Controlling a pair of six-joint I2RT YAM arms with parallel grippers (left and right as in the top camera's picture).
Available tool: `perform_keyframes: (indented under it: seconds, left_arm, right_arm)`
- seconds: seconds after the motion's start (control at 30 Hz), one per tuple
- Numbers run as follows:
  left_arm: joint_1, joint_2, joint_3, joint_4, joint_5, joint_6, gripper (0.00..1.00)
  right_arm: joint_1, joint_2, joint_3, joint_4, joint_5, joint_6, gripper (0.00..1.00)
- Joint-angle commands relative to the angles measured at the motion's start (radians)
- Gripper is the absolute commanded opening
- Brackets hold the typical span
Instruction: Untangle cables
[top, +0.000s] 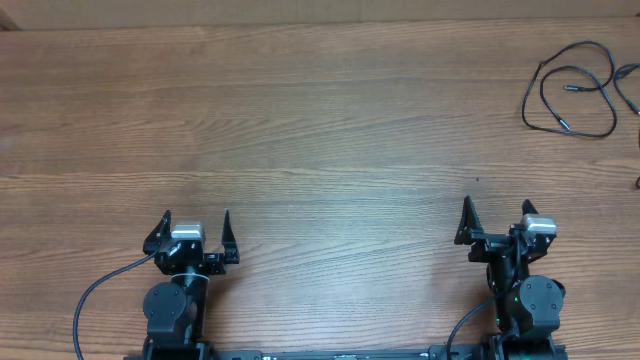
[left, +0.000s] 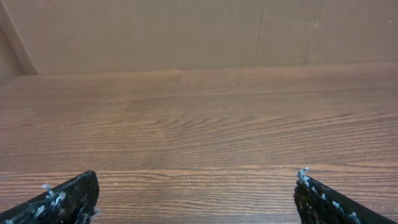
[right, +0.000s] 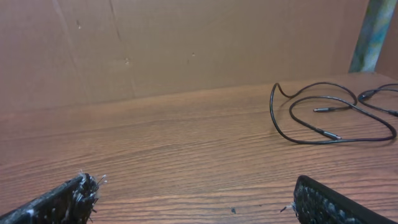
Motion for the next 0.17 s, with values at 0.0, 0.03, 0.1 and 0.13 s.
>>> perform_keyframes:
  seconds: [0.0, 0.03, 0.1, 0.13]
  left_arm:
    - [0.012, -0.011, -0.004, 0.002, -0.01, -0.003, 1.0]
    - [0.012, -0.011, -0.004, 0.003, -0.01, -0.003, 1.0]
    - [0.012, -0.01, -0.004, 0.003, -0.01, -0.003, 1.0]
    - [0.012, -0.01, -0.004, 0.003, -0.01, -0.003, 1.0]
  right_arm:
    - [-0.006, -0.01, -0.011, 0.005, -0.006, -0.008, 1.0]
    - [-0.006, -0.01, -0.011, 0.005, -0.006, -0.008, 1.0]
    - [-0.006, -0.01, -0.011, 0.005, -0.006, -0.008, 1.0]
    - [-0.006, -0.01, -0.011, 0.005, -0.006, -0.008, 1.0]
